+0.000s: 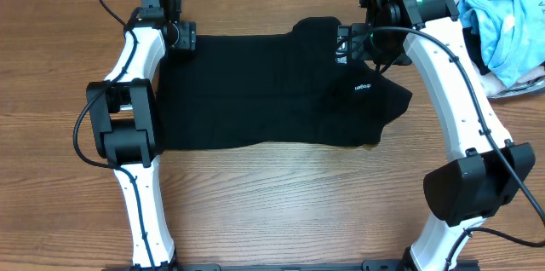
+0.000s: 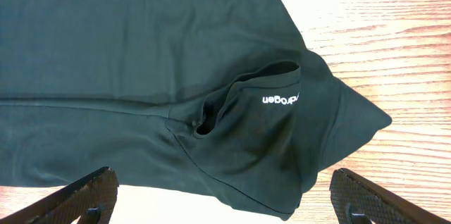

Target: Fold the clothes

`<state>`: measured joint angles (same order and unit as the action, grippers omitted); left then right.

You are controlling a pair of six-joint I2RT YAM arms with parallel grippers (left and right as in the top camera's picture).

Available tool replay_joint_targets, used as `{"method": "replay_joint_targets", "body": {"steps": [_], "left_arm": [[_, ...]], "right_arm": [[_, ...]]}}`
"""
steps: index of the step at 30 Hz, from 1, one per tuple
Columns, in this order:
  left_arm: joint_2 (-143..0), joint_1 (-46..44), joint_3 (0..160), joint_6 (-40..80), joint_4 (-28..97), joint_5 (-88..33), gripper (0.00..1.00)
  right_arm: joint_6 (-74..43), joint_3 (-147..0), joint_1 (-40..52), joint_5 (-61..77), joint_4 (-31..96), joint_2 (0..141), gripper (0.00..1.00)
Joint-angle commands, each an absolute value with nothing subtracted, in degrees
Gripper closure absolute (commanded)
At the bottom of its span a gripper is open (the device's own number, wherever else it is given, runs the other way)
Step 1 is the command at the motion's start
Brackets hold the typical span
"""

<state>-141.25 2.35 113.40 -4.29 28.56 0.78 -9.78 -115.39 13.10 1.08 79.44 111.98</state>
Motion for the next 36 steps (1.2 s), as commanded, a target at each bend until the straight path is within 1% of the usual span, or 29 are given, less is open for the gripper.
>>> {"method": "replay_joint_targets", "body": {"steps": [1, 4, 7, 9, 11, 12, 15, 16, 18, 24, 27, 31, 32, 35, 36], "left_arm": [[-142.9, 2.6, 114.6, -5.1, 28.4, 1.9, 0.21], [-143.2, 2.6, 114.6, -5.1, 28.7, 1.8, 0.22], [-143.2, 2.6, 114.5, -5.1, 29.2, 1.7, 0.33], [-143.2, 2.6, 114.5, -5.1, 29.5, 1.5, 0.44], [-143.2, 2.6, 114.5, -4.5, 30.2, 1.5, 0.62], [-143.2, 2.6, 114.5, -3.9, 30.6, 1.5, 0.68], [-143.2, 2.6, 114.5, -2.5, 31.8, 1.5, 0.77], [-143.2, 2.7, 114.5, -2.5, 32.4, 1.5, 0.81], [-143.2, 2.8, 114.5, -2.3, 33.3, 2.1, 0.96], [-141.5, 3.5, 117.2, 2.0, 41.1, 2.2, 0.96], [-140.2, 3.4, 119.5, 1.9, 45.6, 1.5, 0.96], [-138.7, 3.1, 121.8, 1.9, 49.9, 1.5, 0.96], [-138.5, 2.9, 122.4, 1.9, 51.0, 1.5, 0.96], [-138.5, 2.5, 123.2, 2.0, 53.6, 1.4, 0.96], [-138.5, 2.3, 123.2, 2.0, 54.8, 1.4, 0.96]], "right_arm": [[-9.4, -115.8, 12.9, 1.1, 78.9, 111.5, 0.0], [-9.4, -115.8, 13.0, 1.1, 78.7, 111.5, 0.0], [-9.3, -115.8, 13.1, 1.1, 78.5, 111.5, 0.0], [-9.4, -115.8, 13.2, 1.1, 78.3, 111.5, 0.0], [-9.3, -115.8, 13.1, 1.1, 78.2, 111.5, 0.02], [-9.3, -115.8, 13.1, 1.1, 78.1, 111.5, 0.03], [-9.3, -115.8, 13.1, 1.1, 77.7, 111.5, 0.05], [-9.3, -115.8, 13.1, 1.1, 77.5, 111.5, 0.06], [-9.3, -115.8, 13.1, 1.1, 76.8, 111.5, 0.09], [-8.9, -115.8, 13.1, 0.4, 70.3, 111.5, 0.25], [-8.7, -115.8, 13.1, -0.6, 65.5, 111.8, 0.28], [-8.4, -115.8, 13.1, -0.6, 58.2, 114.3, 0.28], [-8.4, -115.8, 13.0, -0.6, 56.2, 115.8, 0.26], [-8.4, -115.9, 13.0, -0.6, 52.4, 120.0, 0.18], [-8.4, -115.9, 13.0, -0.6, 51.2, 121.6, 0.13]]}}
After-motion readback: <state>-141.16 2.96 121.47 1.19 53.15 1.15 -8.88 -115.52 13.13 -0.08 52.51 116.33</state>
